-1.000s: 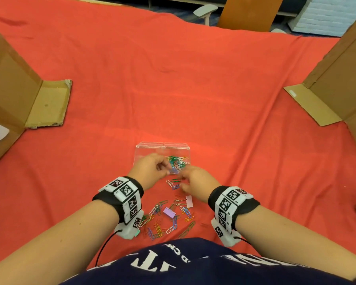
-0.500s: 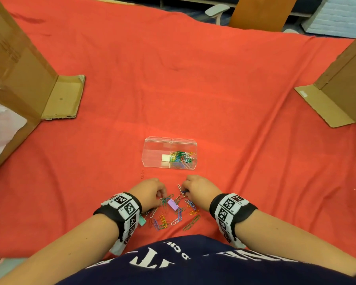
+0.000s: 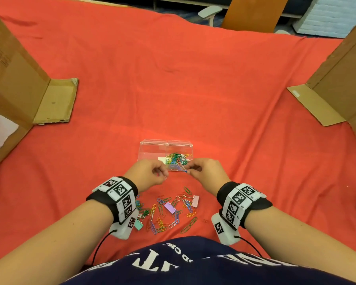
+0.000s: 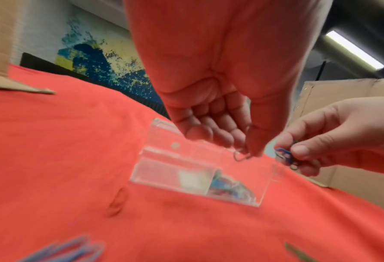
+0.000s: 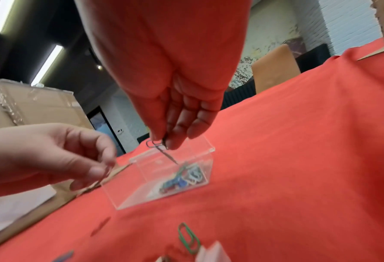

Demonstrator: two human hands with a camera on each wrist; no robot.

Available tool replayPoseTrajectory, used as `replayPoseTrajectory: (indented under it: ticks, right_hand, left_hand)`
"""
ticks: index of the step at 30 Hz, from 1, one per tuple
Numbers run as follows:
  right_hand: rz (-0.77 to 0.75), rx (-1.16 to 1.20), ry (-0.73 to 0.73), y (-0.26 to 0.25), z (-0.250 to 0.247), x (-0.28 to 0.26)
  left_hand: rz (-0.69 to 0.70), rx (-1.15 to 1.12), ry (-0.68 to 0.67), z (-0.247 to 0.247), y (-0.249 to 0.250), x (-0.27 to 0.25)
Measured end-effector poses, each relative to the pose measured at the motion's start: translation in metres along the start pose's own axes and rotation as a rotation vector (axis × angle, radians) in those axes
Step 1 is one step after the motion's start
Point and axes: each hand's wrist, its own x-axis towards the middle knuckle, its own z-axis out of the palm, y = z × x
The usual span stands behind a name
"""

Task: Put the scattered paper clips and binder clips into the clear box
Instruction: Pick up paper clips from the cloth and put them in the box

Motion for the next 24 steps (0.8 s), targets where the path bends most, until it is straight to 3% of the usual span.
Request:
replayPoseTrajectory:
  ticks: [4,9,13,17,21,24]
  right_hand:
    - [0.004,0.014,0.105,-0.009,-0.006,0.010]
    - [0.008,0.050,0.178,-0.019,-0.008,0.023]
    - [0.004,0.022,0.168,-0.022,-0.009,0.024]
    - [-0.042,-0.059,0.065,-0.014,-0.007,0.014]
    - [-0.083,-0.191,-0.244,-0.003,0.004,-0.003]
    - [-0.057,-0.352,-0.417,0.008,0.017,-0.012]
  left_hand:
    - [0.075,0.033,0.191,-0.007,0.021,0.016]
    - [0.062,-0.038,0.277,-0.009,0.035,0.033]
    - [0.055,-0.015,0.264,-0.009,0.032,0.038]
    - [0.109,0.022,0.122,-0.013,0.016,0.030]
    - [0.104,0.181,-0.186,-0.009,-0.002,0.011]
    - [0.045,0.266,-0.283,-0.002,-0.016,0.001]
